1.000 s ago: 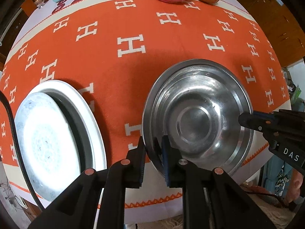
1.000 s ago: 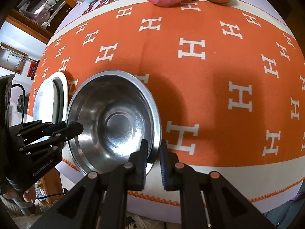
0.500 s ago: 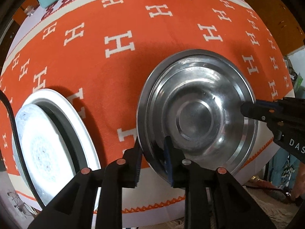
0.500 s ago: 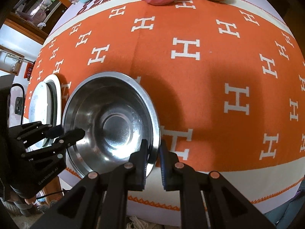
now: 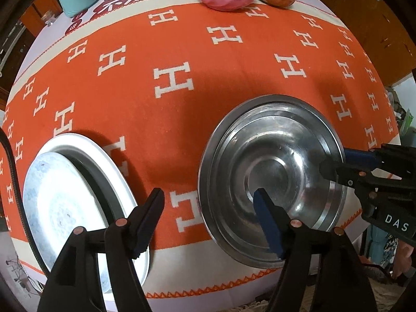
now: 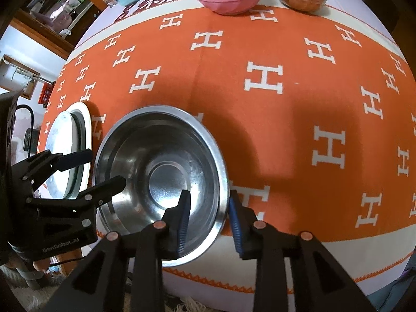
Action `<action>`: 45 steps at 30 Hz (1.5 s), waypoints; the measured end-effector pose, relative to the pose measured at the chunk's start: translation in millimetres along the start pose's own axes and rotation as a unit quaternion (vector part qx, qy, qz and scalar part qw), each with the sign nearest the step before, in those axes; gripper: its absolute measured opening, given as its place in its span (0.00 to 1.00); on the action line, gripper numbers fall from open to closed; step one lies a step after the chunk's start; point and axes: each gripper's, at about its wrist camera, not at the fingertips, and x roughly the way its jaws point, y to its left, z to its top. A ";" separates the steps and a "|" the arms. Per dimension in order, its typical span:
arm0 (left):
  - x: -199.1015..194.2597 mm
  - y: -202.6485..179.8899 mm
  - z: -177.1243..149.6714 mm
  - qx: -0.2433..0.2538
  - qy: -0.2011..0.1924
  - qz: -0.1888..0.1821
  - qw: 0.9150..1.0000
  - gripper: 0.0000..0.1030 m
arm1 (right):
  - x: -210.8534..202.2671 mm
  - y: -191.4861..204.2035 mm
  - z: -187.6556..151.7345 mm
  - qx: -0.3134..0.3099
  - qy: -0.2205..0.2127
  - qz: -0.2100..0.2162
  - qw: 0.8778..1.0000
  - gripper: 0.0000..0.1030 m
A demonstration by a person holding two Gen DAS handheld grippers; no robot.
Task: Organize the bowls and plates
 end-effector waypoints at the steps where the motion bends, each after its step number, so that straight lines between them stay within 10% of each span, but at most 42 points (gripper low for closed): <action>1: 0.0 0.0 -0.1 -0.001 0.000 0.000 1.000 0.68 | 0.4 0.0 -0.1 0.000 0.001 0.000 1.000 0.29; 21: -48.5 21.3 32.5 -0.024 -0.076 0.032 0.996 0.75 | -47.4 -21.5 17.5 0.016 -0.069 0.028 0.997 0.29; 45: -76.7 35.9 226.7 0.005 -0.162 0.075 0.984 0.79 | -86.4 -70.1 185.7 0.036 -0.148 0.035 0.988 0.28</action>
